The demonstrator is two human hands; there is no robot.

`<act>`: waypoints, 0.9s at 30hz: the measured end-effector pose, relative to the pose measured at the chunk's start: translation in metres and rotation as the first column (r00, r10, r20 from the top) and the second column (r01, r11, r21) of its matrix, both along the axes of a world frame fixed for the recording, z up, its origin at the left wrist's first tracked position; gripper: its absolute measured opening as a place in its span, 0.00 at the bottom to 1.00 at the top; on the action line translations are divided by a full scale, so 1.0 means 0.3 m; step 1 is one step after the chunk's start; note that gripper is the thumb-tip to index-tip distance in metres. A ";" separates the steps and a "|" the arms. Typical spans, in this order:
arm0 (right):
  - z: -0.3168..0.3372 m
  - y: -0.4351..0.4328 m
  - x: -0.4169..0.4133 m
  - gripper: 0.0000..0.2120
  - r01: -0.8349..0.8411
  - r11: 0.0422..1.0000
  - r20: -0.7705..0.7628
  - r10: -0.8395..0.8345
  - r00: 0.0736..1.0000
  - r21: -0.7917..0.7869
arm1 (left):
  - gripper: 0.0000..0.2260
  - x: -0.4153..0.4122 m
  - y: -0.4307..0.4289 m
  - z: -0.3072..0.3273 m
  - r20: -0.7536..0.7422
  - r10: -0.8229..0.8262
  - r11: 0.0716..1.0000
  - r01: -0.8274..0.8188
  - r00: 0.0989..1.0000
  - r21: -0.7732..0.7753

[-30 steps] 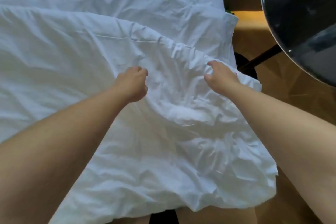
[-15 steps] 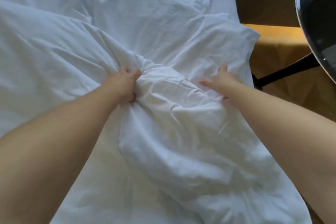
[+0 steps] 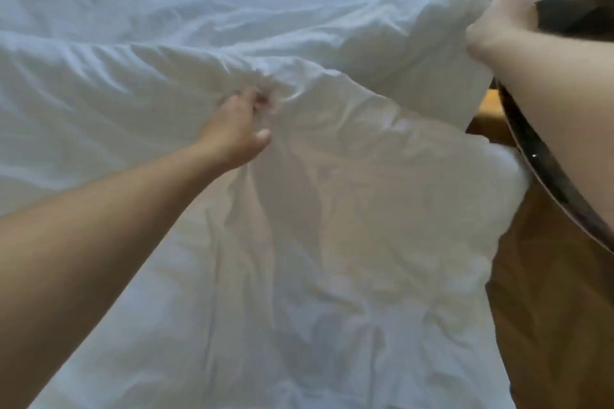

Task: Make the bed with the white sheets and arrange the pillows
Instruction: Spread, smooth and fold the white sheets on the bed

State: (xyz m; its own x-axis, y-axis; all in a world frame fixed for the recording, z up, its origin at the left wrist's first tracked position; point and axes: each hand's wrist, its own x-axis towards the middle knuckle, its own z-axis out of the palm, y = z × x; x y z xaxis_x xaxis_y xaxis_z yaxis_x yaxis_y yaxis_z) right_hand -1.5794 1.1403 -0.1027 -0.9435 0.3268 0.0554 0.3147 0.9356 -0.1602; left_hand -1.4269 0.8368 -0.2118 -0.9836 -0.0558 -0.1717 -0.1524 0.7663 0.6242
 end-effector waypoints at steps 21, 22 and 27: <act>-0.706 -0.273 0.832 0.35 -0.493 0.869 0.432 0.462 0.774 -0.045 | 0.37 0.492 -0.022 -0.421 0.312 -0.241 0.857 0.352 0.919 -0.375; -0.729 -0.270 0.913 0.34 -0.503 0.863 0.519 0.452 0.726 -0.048 | 0.36 0.573 -0.037 -0.424 0.301 -0.274 0.843 0.379 0.913 -0.382; -0.757 -0.305 1.081 0.34 -0.171 0.984 0.694 0.161 0.702 -0.056 | 0.33 0.915 -0.232 -0.411 0.398 -0.205 0.803 0.386 0.894 -0.454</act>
State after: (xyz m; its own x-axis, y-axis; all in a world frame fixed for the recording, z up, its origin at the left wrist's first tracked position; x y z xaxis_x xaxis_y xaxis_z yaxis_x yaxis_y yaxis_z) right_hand -1.2550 1.0487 -0.3297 -0.7561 0.1651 -0.6333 0.1718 0.9838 0.0513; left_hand -1.1524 0.7673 -0.3350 -0.8624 0.0609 -0.5026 0.0184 0.9959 0.0889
